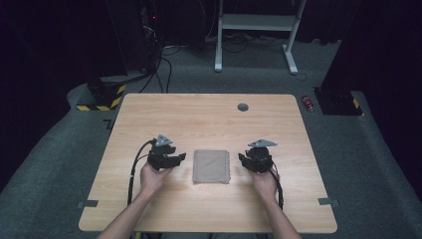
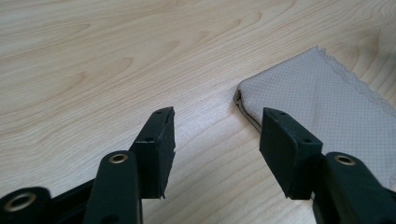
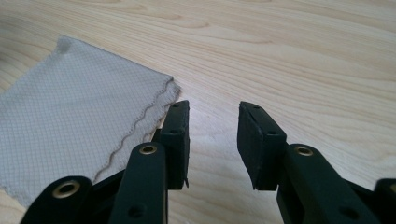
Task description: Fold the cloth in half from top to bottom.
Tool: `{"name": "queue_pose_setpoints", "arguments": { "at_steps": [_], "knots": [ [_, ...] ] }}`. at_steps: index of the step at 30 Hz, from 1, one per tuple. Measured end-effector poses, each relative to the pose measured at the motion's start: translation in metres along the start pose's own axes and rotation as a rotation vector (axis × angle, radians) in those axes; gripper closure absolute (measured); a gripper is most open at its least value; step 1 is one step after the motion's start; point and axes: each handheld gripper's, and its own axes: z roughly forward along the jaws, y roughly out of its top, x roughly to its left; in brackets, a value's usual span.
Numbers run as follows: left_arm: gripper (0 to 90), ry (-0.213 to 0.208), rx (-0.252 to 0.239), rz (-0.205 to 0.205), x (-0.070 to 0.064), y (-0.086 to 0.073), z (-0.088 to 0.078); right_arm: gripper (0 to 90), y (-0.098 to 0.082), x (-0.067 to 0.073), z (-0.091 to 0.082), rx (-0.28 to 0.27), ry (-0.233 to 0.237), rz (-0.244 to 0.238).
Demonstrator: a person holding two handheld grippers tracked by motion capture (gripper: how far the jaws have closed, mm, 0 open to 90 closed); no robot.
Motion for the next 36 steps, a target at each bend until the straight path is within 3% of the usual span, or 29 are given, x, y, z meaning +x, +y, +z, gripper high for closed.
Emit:
{"name": "queue_pose_setpoints", "arguments": {
  "at_steps": [7, 16, 36],
  "knots": [
    [44.0, 0.012, -0.007, 0.024, 0.002, -0.009, -0.013, 63.1, -0.013, -0.006, -0.010, -0.010, -0.002, 0.026],
    [43.3, 0.017, -0.001, 0.029, 0.004, -0.023, -0.022, 62.1, -0.024, -0.010, -0.018, 0.002, -0.023, 0.005],
    [42.4, 0.048, 0.002, 0.005, 0.008, -0.052, -0.033, 60.5, -0.048, -0.014, -0.033, -0.016, -0.045, 0.006]
  ]
}}
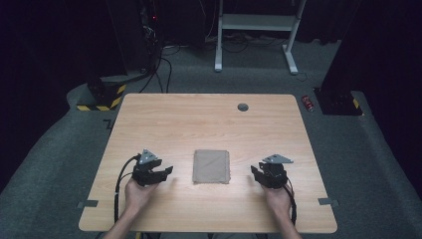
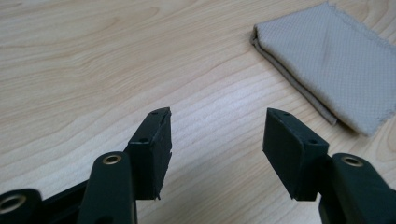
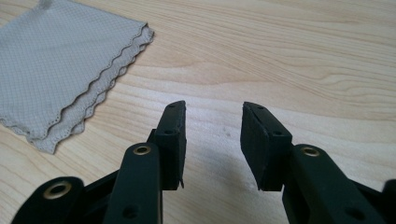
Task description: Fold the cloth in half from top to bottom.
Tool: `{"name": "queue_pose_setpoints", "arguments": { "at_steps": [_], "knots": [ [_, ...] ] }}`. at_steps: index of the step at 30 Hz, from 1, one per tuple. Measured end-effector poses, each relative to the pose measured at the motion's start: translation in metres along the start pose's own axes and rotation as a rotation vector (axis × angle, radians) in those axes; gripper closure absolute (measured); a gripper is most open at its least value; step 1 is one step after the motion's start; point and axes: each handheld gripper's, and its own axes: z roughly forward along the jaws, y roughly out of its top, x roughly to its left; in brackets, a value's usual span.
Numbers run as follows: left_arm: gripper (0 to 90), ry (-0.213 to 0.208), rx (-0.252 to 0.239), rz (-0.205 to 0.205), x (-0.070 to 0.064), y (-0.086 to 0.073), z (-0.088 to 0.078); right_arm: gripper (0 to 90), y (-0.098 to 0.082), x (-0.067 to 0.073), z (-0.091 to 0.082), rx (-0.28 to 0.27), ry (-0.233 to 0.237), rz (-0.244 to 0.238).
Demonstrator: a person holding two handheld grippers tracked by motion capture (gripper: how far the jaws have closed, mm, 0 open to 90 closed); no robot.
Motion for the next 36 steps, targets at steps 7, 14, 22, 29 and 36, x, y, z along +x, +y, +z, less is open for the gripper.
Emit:
{"name": "queue_pose_setpoints", "arguments": {
  "at_steps": [7, 14, 22, 29, 36],
  "knots": [
    [42.4, 0.026, 0.009, -0.023, 0.005, -0.012, -0.001, 60.3, -0.010, -0.004, -0.003, 0.002, -0.011, 0.009],
    [42.3, 0.058, 0.018, -0.016, 0.005, -0.019, -0.003, 59.8, -0.018, -0.008, -0.005, 0.013, -0.026, 0.013],
    [41.8, 0.093, 0.042, 0.014, 0.004, -0.027, -0.002, 59.1, -0.027, -0.010, -0.004, 0.021, -0.046, 0.005],
    [37.0, 0.103, -0.001, 0.003, 0.004, -0.034, -0.002, 44.0, -0.031, -0.006, -0.003, 0.001, -0.059, -0.023],
    [34.2, 0.100, 0.001, 0.009, 0.004, -0.034, -0.001, 40.5, -0.031, -0.006, -0.002, 0.005, -0.072, -0.016]
  ]
}}
